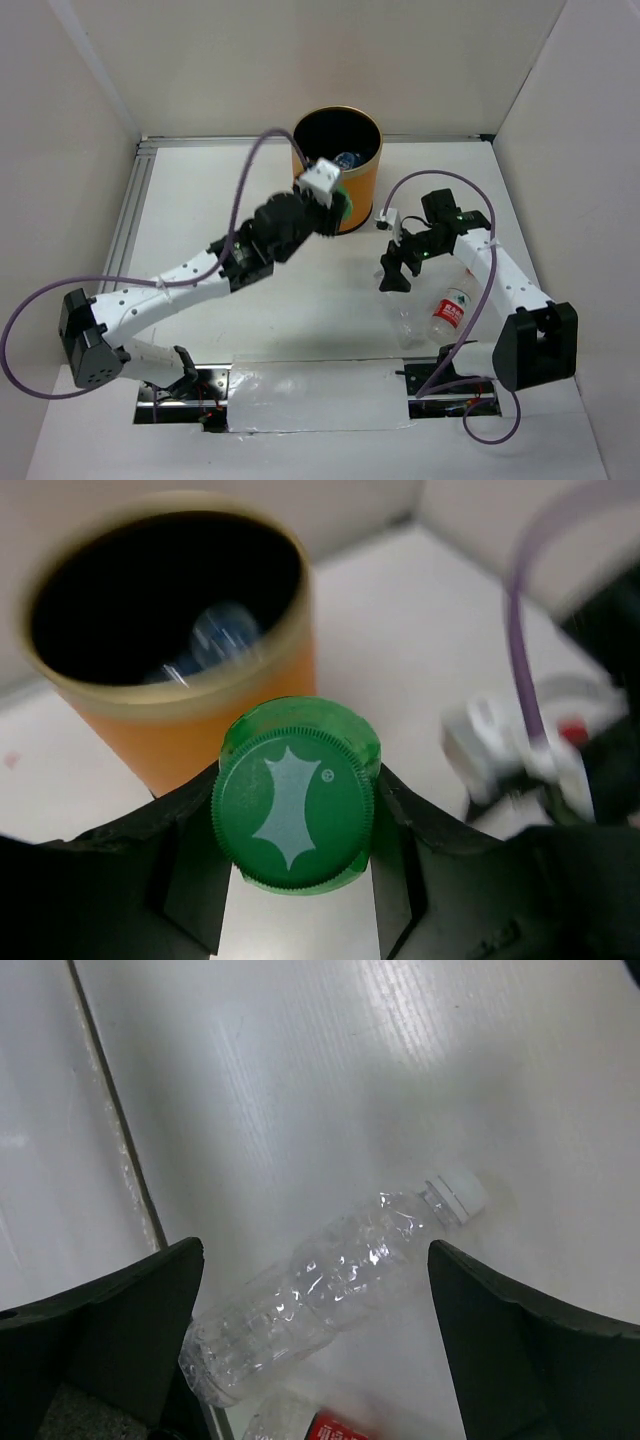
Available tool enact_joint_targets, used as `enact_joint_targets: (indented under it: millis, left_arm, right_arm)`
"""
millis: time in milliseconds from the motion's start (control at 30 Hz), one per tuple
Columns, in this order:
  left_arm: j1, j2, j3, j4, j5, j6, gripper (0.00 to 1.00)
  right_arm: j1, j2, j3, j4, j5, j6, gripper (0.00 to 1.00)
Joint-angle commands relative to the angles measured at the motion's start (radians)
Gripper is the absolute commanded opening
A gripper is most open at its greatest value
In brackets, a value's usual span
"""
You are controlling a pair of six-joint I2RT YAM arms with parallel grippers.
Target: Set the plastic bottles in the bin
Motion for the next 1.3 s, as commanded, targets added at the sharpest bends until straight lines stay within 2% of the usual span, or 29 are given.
enact_joint_targets:
  millis: [0,100,167,200,300,367,467,500,633,767,867,967,1033,1067,1100,1133,1167,1200,1267]
  left_arm:
    - [0.132,0.071,0.223,0.164,0.016,0.122,0.0]
    - [0.214,0.224,0.416,0.211,0.042,0.132,0.0]
    - [0.248,0.312,0.513,0.212,0.008,0.132,0.02]
    - [0.271,0.403,0.612,0.212,-0.013,0.132,0.04]
    - [0.312,0.533,0.785,0.118,-0.046,0.096,0.14]
    - [0.348,0.581,0.785,0.106,-0.028,0.041,0.24]
    - [0.368,0.62,0.796,0.068,-0.003,0.014,0.5]
    - [0.368,0.62,0.77,0.077,-0.003,0.014,0.73]
    - [0.368,0.62,0.761,0.068,0.035,0.014,1.0]
    - [0.357,0.596,0.761,0.068,0.046,0.024,1.0]
    - [0.302,0.538,0.752,0.058,0.037,0.089,1.0]
    - [0.23,0.425,0.694,-0.01,0.041,0.139,1.0]
    - [0.19,0.343,0.581,-0.112,0.115,0.107,0.97]
    - [0.181,0.25,0.525,-0.141,0.156,0.079,0.94]
    - [0.18,0.201,0.462,-0.174,0.23,0.009,0.9]
    - [0.17,0.152,0.395,-0.175,0.258,-0.031,0.87]
    - [0.17,0.102,0.247,-0.175,0.293,-0.062,0.79]
    - [0.159,0.015,0.175,-0.163,0.355,-0.108,0.73]
    - [0.15,-0.045,0.003,-0.14,0.413,-0.136,0.63]
  right_arm:
    - [0.008,-0.065,-0.005,0.038,0.065,0.084,1.0]
    - [0.023,-0.043,-0.018,0.097,0.169,0.215,1.0]
    - [0.023,-0.016,-0.018,0.113,0.254,0.274,0.97]
    - [0.036,0.0,-0.018,0.133,0.288,0.307,0.97]
    - [0.057,0.09,0.042,0.13,0.366,0.362,0.93]
    - [0.057,0.174,0.076,0.09,0.41,0.408,0.91]
    - [0.057,0.257,0.116,0.052,0.452,0.434,0.89]
    - [0.057,0.257,0.116,0.052,0.464,0.449,0.89]
    - [0.057,0.257,0.107,0.061,0.499,0.462,0.89]
    - [0.057,0.213,0.107,0.091,0.458,0.453,0.89]
    - [0.057,0.166,0.13,0.113,0.42,0.439,0.9]
    - [0.039,0.097,0.142,0.102,0.372,0.309,0.91]
    - [-0.016,0.041,0.122,0.079,0.291,0.078,0.91]
    - [-0.041,-0.024,0.108,-0.004,0.236,-0.057,0.91]
    - [-0.07,-0.058,0.09,-0.061,0.139,-0.38,0.89]
    - [-0.101,-0.093,0.035,-0.109,0.112,-0.532,0.9]
    - [-0.145,-0.126,0.007,-0.149,0.096,-0.661,0.9]
    - [-0.157,-0.173,-0.037,-0.193,0.096,-0.828,0.92]
    - [-0.158,-0.183,-0.051,-0.203,0.096,-0.898,0.94]
